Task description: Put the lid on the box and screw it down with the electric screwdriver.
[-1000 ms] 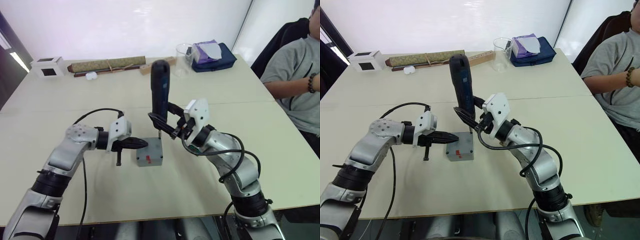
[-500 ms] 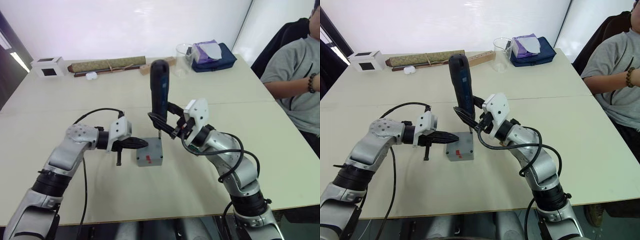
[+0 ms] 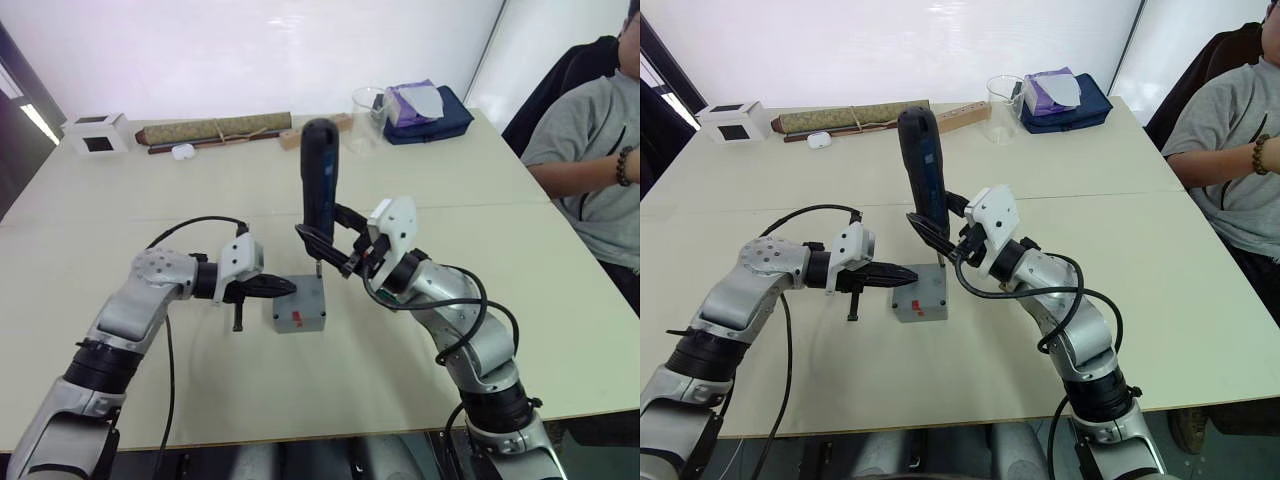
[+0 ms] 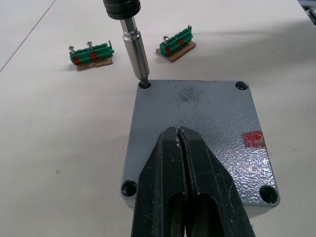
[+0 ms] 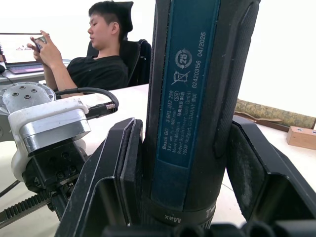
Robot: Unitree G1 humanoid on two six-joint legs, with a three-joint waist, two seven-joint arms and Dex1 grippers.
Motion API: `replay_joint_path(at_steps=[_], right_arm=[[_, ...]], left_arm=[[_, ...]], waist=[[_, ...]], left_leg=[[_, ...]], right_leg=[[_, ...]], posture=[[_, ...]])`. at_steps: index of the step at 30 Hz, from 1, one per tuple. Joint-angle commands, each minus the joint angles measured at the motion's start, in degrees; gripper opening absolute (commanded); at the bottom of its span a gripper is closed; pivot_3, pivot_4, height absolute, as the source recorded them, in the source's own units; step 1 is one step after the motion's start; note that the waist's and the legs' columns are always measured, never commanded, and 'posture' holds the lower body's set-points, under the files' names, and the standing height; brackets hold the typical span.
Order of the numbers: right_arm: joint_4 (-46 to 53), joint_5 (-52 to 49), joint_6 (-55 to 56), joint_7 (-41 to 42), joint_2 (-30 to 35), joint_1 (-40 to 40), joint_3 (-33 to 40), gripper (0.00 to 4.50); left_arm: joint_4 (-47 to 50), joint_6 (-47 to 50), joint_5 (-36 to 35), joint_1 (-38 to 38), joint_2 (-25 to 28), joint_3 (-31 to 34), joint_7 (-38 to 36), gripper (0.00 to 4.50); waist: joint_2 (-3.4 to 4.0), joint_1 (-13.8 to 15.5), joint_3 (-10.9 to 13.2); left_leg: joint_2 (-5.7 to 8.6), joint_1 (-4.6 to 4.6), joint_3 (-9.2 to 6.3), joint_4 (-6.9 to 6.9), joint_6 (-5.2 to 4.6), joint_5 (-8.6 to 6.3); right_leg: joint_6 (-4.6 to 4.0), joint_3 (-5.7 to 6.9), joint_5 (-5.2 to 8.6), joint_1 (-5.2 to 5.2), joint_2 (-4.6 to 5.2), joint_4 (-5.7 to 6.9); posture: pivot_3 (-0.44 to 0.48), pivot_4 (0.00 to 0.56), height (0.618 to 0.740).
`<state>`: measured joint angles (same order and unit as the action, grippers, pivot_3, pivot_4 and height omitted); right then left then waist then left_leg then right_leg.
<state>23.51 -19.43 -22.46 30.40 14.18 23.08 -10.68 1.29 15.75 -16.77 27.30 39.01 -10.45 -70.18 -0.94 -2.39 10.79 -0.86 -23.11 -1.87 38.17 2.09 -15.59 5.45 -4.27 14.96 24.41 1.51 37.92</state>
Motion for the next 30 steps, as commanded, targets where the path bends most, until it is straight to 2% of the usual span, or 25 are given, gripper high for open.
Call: replay_joint_path(at_steps=[1, 9, 15, 21, 25, 30], right_arm=[[1.6, 0.2, 0.6, 1.6, 1.3, -1.1, -0.6, 2.07], [-1.0, 1.7, 0.4, 1.7, 1.7, -3.3, -1.8, 2.07], [-2.1, 1.5, -4.3, 1.3, 2.3, -4.1, -2.8, 2.07], [-2.5, 1.5, -11.0, -0.6, 2.2, -3.8, -3.3, 2.07], [-3.9, 3.4, -13.1, -2.0, 2.6, -2.6, -4.4, 2.07], [-4.7, 3.8, -15.1, -3.9, 2.0, -1.9, -4.7, 2.07]], left_arm=[[0.4, 0.4, 1.4, -1.0, 0.0, -1.4, 0.1, 0.00], [0.8, 0.4, 1.6, -1.7, -0.1, -2.0, 0.2, 0.00], [0.9, 0.5, 2.3, -2.6, -0.4, -2.8, 0.3, 0.00], [-0.5, -0.4, 3.9, -3.4, -0.2, -3.5, 0.1, 0.00], [-1.3, -1.1, 4.5, -3.7, -0.1, -3.6, 0.0, 0.00], [-2.0, -1.3, 4.7, -4.1, 0.0, -3.8, 0.0, 0.00]], waist=[[0.00, 0.0, 0.0], [-0.01, 0.0, -0.1], [-0.01, -0.1, -0.3], [-0.04, -0.1, -1.3], [-0.03, -0.1, -1.6], [-0.10, -0.1, -2.2]], left_leg=[[0.00, 0.00, 0.00, 0.00, 0.00, 0.00], [0.00, 0.17, 0.01, 0.00, 0.00, 0.00], [-0.01, 0.95, 0.00, -0.15, -0.01, -0.01], [-0.03, 1.10, 0.00, -0.23, -0.03, -0.02], [-0.03, 1.77, 0.02, -0.52, -0.04, -0.04], [-0.04, 1.92, 0.00, -0.89, -0.04, -0.04]], right_leg=[[0.00, 0.00, 0.00, 0.00, 0.00, 0.00], [0.00, 0.00, 0.01, -0.17, -0.01, 0.00], [-0.05, 0.00, 0.07, -1.01, -0.02, -0.22], [-0.10, 0.00, 0.12, -1.14, -0.03, -0.30], [-0.25, -0.01, 0.34, -1.76, -0.01, -0.57], [-0.39, -0.01, 0.52, -1.82, -0.01, -0.71]], posture=[[0.000, 0.150, 0.736], [0.000, 0.150, 0.736], [0.000, 0.150, 0.736], [0.000, 0.150, 0.736], [0.000, 0.150, 0.736], [0.000, 0.150, 0.736]])
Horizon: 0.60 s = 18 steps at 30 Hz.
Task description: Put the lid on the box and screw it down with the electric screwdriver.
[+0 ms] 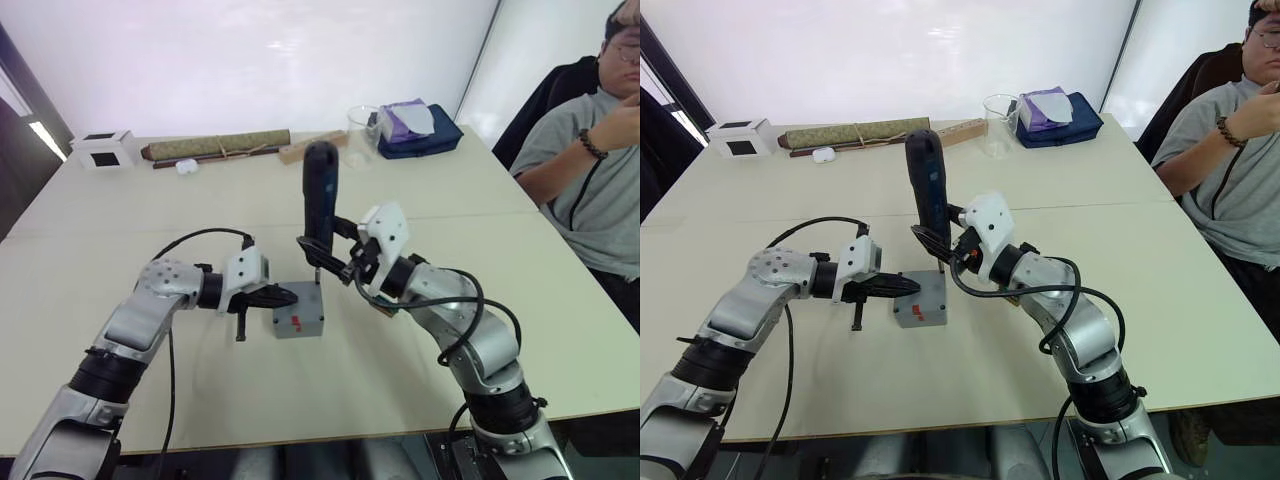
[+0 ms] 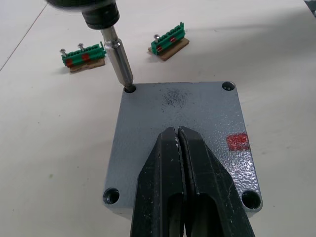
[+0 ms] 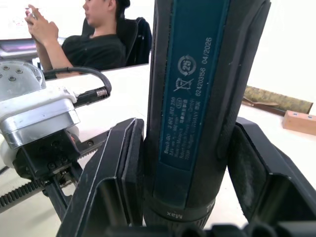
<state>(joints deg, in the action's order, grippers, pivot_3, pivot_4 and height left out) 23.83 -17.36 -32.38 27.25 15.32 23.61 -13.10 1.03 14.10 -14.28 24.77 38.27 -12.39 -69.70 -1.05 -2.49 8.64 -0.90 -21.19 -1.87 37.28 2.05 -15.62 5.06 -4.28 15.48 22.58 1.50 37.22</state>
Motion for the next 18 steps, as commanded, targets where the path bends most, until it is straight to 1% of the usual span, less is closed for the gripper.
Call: replay_joint_path(at_steps=[1, 11, 18], right_arm=[[-4.8, 1.7, -5.0, -0.7, 0.8, -2.6, -2.4, 2.07], [-3.4, 1.6, -4.1, -0.3, 1.4, -4.2, -2.9, 2.07], [-4.0, 1.9, -2.1, -0.5, 0.9, -3.4, -1.8, 2.07]], left_arm=[[-1.9, 0.2, 2.3, -1.7, 0.8, -1.9, -0.4, 0.00], [-1.7, 0.4, 2.4, -2.3, 1.0, -2.2, -0.2, 0.00], [-2.4, 0.4, 2.4, -1.4, 0.7, -2.2, -0.4, 0.00]], waist=[[0.01, 0.0, -0.2], [-0.01, 0.0, -0.6], [0.00, 0.0, -0.6]], left_leg=[[0.00, 0.01, 0.00, -0.03, 0.00, 0.00], [-0.02, 0.06, 0.00, -0.12, 0.00, 0.00], [-0.03, 0.06, 0.00, -0.16, 0.00, 0.00]], right_leg=[[0.01, 0.00, 0.01, 0.00, 0.00, 0.00], [-0.08, 0.00, 0.11, 0.00, 0.01, -0.03], [-0.09, 0.00, 0.14, 0.00, 0.03, -0.08]], posture=[[0.000, 0.150, 0.736], [0.000, 0.150, 0.736], [0.000, 0.150, 0.736]])
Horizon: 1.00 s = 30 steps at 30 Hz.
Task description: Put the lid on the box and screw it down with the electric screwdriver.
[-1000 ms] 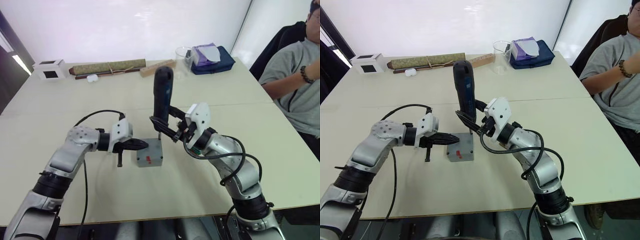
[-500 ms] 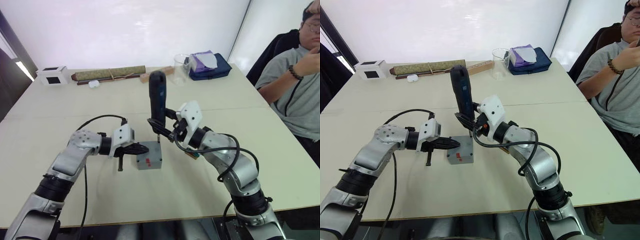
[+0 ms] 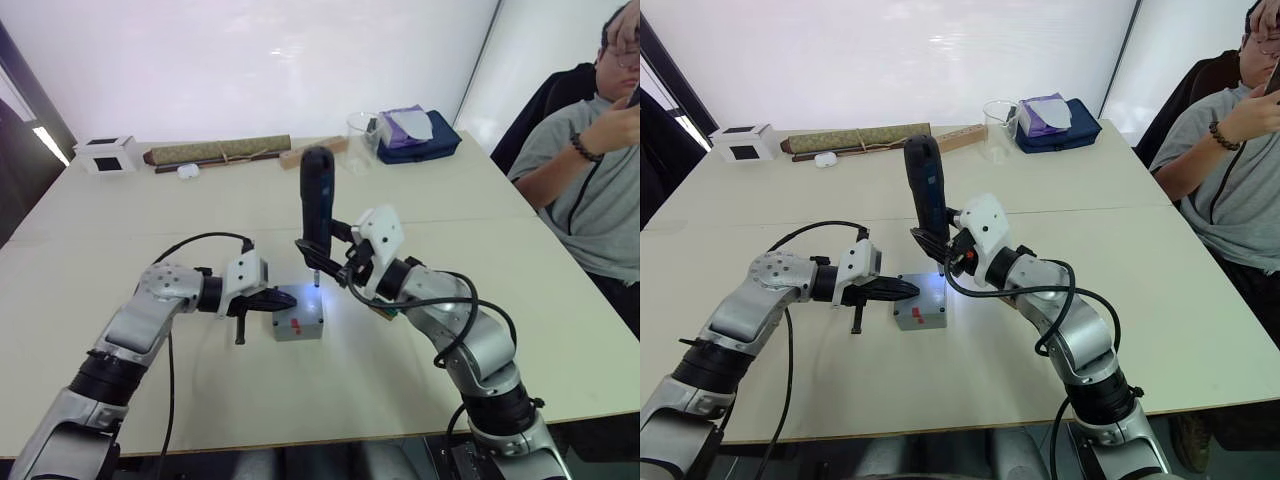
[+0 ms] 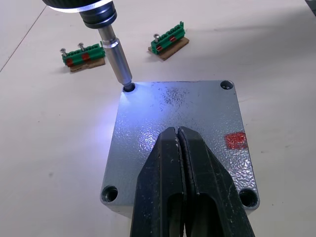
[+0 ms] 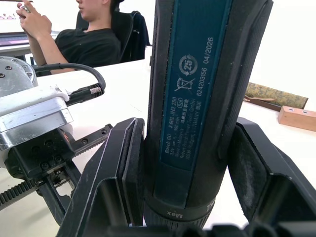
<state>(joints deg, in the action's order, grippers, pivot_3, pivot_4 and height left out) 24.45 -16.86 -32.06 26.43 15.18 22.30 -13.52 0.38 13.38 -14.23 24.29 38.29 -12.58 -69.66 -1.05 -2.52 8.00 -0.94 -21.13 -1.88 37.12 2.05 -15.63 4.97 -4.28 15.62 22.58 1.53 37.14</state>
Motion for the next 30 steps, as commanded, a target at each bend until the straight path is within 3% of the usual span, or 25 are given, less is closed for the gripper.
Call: replay_joint_path(at_steps=[1, 11, 15, 19, 24, 30], right_arm=[[-4.6, 0.9, -2.3, 0.3, 0.7, -1.7, -0.7, 2.07], [6.6, -15.3, -19.7, -8.3, -2.4, 12.4, 16.6, 2.07], [7.6, -26.1, -34.2, -13.7, 1.4, 21.1, 29.7, 2.07], [1.7, -29.6, -50.4, -15.1, 9.4, 26.8, 37.9, 2.07], [-5.6, -27.0, -59.9, -11.1, 25.6, 27.4, 29.3, 2.07], [-16.4, -29.0, -60.4, -6.6, 37.0, 26.8, 16.8, 2.07]], left_arm=[[-1.9, 1.1, 2.3, -0.7, 0.6, -2.0, -0.4, 0.00], [1.8, 1.3, 0.7, -0.1, 0.7, -0.6, -0.4, 0.00], [6.1, 3.2, -1.3, -0.1, 1.1, 1.2, 0.0, 0.00], [10.2, 6.1, -4.9, 0.3, 1.2, 4.0, 0.8, 0.00], [12.8, 8.8, -8.9, 2.7, -0.3, 6.2, 1.8, 0.00], [14.6, 9.5, -11.4, 3.6, -1.2, 6.4, 1.8, 0.00]], waist=[[0.00, 0.0, 0.0], [0.30, 0.1, 1.0], [0.34, 0.3, 1.3], [0.30, 0.3, 1.5], [0.59, 0.1, 1.8], [0.60, -0.2, 2.1]], left_leg=[[0.00, 0.00, 0.00, 0.00, 0.00, 0.00], [0.00, -0.44, -0.01, 0.00, 0.00, 0.00], [0.01, -1.20, -0.03, 0.11, 0.01, 0.01], [0.01, -1.41, -0.05, -0.03, 0.00, 0.00], [0.06, -2.17, -0.04, 0.00, -0.03, -0.01], [0.09, -2.24, 0.04, 0.01, -0.08, -0.04]], right_leg=[[0.00, 0.00, 0.00, 0.00, 0.00, 0.00], [0.00, -0.03, -0.03, 0.41, 0.10, -0.01], [0.19, -0.02, -0.16, 1.10, 0.11, 0.07], [0.25, 0.06, -0.20, 1.33, 0.21, 0.06], [0.26, 0.08, -0.21, 2.11, 0.20, 0.09], [0.27, 0.04, -0.21, 2.21, 0.05, 0.08]], posture=[[0.000, 0.150, 0.736], [0.000, 0.150, 0.736], [0.000, 0.150, 0.736], [0.000, 0.150, 0.736], [0.000, 0.150, 0.736], [0.000, 0.150, 0.736]])
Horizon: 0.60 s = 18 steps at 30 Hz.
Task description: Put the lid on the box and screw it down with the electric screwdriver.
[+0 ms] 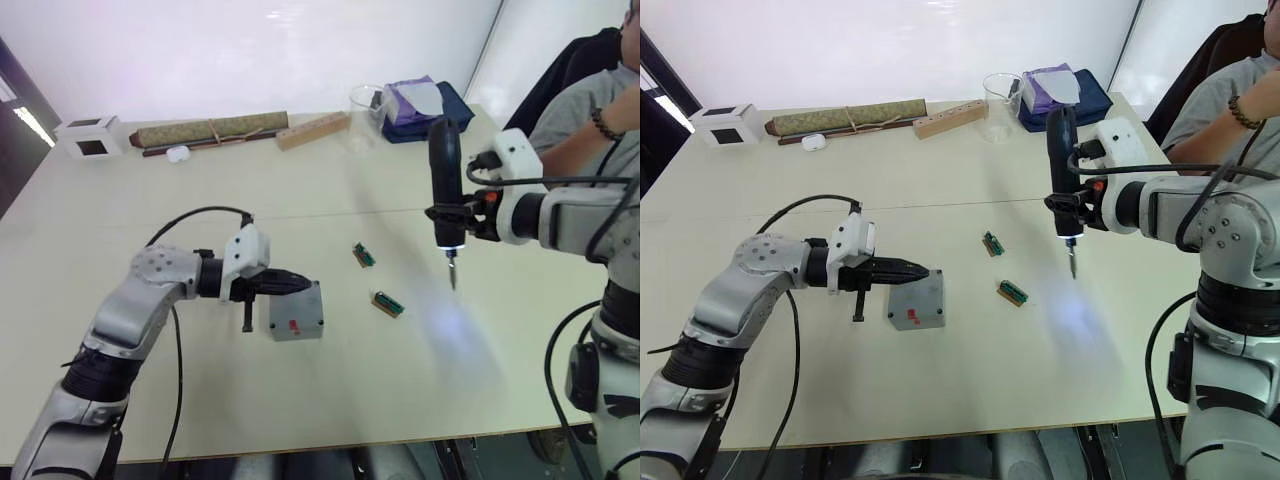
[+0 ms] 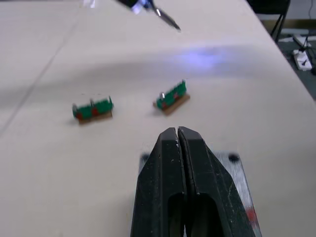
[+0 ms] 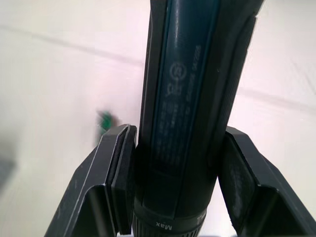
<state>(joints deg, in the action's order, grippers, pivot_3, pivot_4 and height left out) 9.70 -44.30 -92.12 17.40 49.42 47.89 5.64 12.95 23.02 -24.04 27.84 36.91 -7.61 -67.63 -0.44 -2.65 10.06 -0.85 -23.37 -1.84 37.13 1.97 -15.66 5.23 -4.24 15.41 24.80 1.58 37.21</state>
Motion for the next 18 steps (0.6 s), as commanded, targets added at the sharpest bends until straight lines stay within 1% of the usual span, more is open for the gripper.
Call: replay_joint_path(at_steps=[1, 3, 5, 9, 13, 15, 16, 17, 18], right_arm=[[-4.5, -2.1, -0.4, 2.5, 3.1, 1.6, -4.0, 2.07], [-9.5, -1.6, -0.4, 1.9, 2.9, 2.3, -5.9, 2.07], [-12.2, -1.2, -0.4, 1.7, 2.3, 2.6, -7.4, 2.07], [-16.0, 3.0, -0.4, -0.1, -1.7, 2.2, -9.8, 2.07], [-20.0, 7.9, -0.2, -1.9, -5.6, 1.7, -9.9, 2.07], [-19.6, 8.8, -0.3, -1.8, -6.5, 1.7, -9.8, 3.02], [-19.3, 9.0, -0.4, -1.8, -6.9, 1.8, -9.3, 3.22], [-18.8, 9.1, -0.4, -1.6, -7.0, 1.9, -8.8, 3.55], [-16.7, 9.5, 0.5, -1.0, -6.3, 1.9, -8.8, 4.01]], left_arm=[[2.3, -0.2, -2.2, -0.2, 0.3, 1.7, -0.5, 0.00], [3.0, 0.2, -3.1, -0.3, 0.0, 2.0, -0.1, 0.00], [3.8, 0.8, -4.0, -0.2, -0.2, 2.3, 0.5, 0.00], [4.4, 1.3, -5.2, 0.6, -1.2, 2.7, 2.7, 0.00], [4.1, 2.1, -5.1, 2.0, -2.2, 2.2, 4.0, 0.00], [4.1, 2.4, -5.5, 2.2, -1.9, 2.7, 3.8, 0.00], [3.9, 2.3, -5.5, 2.3, -1.6, 2.8, 3.6, 0.00], [3.8, 2.3, -5.3, 2.3, -1.5, 2.8, 3.5, 0.00], [3.7, 2.2, -4.6, 2.4, -1.2, 2.4, 3.5, 0.00]], waist=[[-0.01, -0.1, 0.1], [-0.03, -0.1, 0.1], [-0.02, 0.1, 0.1], [-0.03, 0.1, 0.2], [-0.05, 0.2, 0.2], [-0.07, 0.2, 0.2], [-0.07, 0.2, 0.2], [-0.07, 0.2, 0.2], [-0.07, 0.2, 0.2]], left_leg=[[-0.01, 0.00, 0.00, 0.00, -0.01, -0.01], [-0.01, 0.00, 0.00, 0.01, -0.01, -0.01], [-0.01, 0.00, 0.00, 0.04, -0.01, 0.00], [-0.01, -0.02, 0.01, 0.14, -0.01, 0.00], [-0.01, -0.01, 0.00, 0.20, 0.00, 0.00], [-0.01, -0.01, -0.03, 0.23, 0.00, 0.00], [-0.01, 0.01, -0.03, 0.25, 0.00, 0.00], [0.00, 0.01, -0.02, 0.27, 0.00, 0.00], [0.00, 0.02, -0.03, 0.30, 0.00, 0.00]], right_leg=[[0.00, 0.00, 0.00, 0.00, -0.01, 0.00], [0.00, -0.01, 0.00, 0.01, -0.04, 0.01], [0.00, -0.01, 0.00, 0.01, -0.03, 0.01], [0.04, -0.03, -0.03, -0.01, -0.03, 0.02], [0.07, -0.03, -0.05, -0.04, -0.05, 0.03], [0.08, -0.01, -0.05, -0.07, -0.05, 0.03], [0.09, -0.01, -0.06, -0.11, -0.04, 0.03], [0.11, -0.01, -0.07, -0.12, -0.04, 0.03], [0.12, -0.01, -0.08, -0.15, -0.04, 0.03]], posture=[[0.000, 0.150, 0.736], [0.000, 0.150, 0.736], [0.000, 0.150, 0.736], [0.000, 0.150, 0.736], [0.000, 0.150, 0.736], [0.000, 0.150, 0.736], [0.000, 0.150, 0.736], [0.000, 0.150, 0.736], [0.000, 0.150, 0.736]])
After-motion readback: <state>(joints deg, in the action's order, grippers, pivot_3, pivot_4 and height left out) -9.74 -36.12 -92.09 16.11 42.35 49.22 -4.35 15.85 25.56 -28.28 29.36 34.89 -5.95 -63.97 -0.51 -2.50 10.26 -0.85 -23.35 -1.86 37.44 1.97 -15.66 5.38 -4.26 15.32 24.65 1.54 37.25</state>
